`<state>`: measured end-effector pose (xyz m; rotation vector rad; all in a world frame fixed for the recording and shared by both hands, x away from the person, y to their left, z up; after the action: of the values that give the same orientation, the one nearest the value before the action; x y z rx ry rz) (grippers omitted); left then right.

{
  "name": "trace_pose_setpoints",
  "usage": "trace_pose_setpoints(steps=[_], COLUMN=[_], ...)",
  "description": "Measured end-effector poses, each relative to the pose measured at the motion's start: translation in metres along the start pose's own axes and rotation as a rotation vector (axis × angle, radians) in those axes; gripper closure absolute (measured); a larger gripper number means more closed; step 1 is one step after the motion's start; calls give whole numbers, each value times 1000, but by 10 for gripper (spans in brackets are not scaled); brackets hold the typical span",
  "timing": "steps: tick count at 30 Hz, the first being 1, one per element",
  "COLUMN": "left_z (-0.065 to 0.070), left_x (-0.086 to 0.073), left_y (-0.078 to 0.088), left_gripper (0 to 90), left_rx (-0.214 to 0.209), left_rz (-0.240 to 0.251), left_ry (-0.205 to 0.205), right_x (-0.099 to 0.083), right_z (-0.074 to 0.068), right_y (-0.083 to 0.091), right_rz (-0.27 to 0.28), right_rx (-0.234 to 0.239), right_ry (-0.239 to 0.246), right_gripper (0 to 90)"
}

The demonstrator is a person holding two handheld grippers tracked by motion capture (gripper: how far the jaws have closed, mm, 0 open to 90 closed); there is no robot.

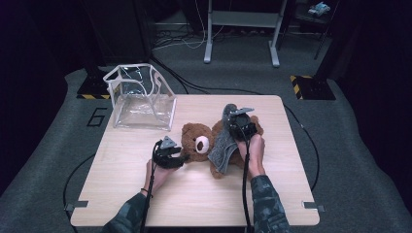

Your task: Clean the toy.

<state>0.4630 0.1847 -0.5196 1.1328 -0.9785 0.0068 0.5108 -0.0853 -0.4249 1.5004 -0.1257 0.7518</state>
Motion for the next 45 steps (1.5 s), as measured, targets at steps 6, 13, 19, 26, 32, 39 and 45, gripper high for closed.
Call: trace_pose_setpoints(steps=[6,13,19,26,32,39,45], left_z=[28,54,43,40,39,38,38], left_x=[37,70,68,64,61,60,60], left_y=[32,5,-3,-7,-8,-9,-9], left_gripper=[329,350,462,481,489,488,487], left_rx=[45,114,73,64,55,47,45], left_rz=[111,5,-11,-18,-18,-3,-1], left_ry=[-99,-234,-202,-186,-191,-179,-177], right_x=[-1,-2,7,21,20,13,-3], right_z=[-2,-1,-16,-50,-32,11,37], right_y=[-1,0,17,-16,-14,-3,10], right_rz=[-5,-3,55,-54,-37,-29,-50], right_rx=[8,15,50,30,-11,-108,-204], right_ry=[-10,-4,54,189,106,9,-52], right_gripper=[756,754,754,756,762,763,763])
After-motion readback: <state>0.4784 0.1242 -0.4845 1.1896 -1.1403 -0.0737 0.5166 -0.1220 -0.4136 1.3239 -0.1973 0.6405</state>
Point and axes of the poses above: each handheld gripper's, and its own axes: y roughly backward along the jaws, x roughly out of its top, z roughly to its right, the point moved 2 cm from there along -y, roughly forward along the jaws, and after that the axes turned 15 degrees about -z, right-handed, at the moved point
